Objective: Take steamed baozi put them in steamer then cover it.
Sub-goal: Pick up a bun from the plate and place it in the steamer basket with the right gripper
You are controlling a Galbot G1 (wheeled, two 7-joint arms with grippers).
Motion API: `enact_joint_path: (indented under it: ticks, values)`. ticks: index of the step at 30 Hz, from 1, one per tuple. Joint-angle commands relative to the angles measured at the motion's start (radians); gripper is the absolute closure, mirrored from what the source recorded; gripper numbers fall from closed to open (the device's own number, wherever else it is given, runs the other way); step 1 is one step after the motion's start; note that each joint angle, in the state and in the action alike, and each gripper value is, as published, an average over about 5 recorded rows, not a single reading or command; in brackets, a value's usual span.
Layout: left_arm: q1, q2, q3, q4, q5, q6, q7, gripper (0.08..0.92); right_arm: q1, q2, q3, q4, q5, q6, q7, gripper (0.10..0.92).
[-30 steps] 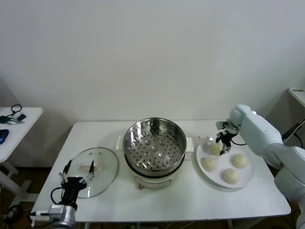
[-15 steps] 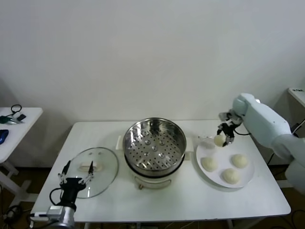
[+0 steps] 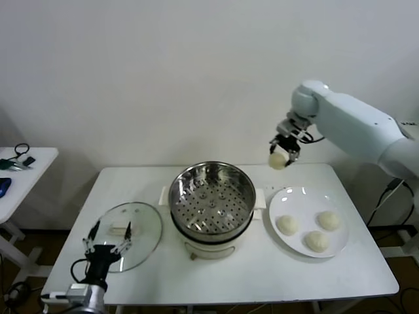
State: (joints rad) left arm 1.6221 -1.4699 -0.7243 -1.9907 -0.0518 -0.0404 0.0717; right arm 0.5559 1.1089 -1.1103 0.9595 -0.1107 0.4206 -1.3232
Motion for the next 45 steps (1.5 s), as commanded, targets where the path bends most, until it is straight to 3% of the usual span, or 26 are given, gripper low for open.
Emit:
enact_joint_path:
  ticks: [1,15,36,45]
  values:
    - [0.01,-0.001,0.0,-0.004,-0.002,-0.002,0.001,0.177,0.103,0.102,-0.055,0.14,-0.055,0.117,0.001,0.345]
    - [0.038,0.004,0.018,-0.039,0.024,-0.006,0.004,0.177,-0.118,0.31,0.044,0.056,-0.298,0.189,0.056,0.338]
    - [0.057,0.003,0.016,-0.035,0.03,-0.014,0.003,0.177,-0.237,0.333,0.053,-0.003,-0.371,0.191,0.066,0.327]
    - [0.061,0.002,0.016,-0.032,0.033,-0.016,0.003,0.177,-0.234,0.329,0.074,-0.006,-0.377,0.197,0.07,0.205]
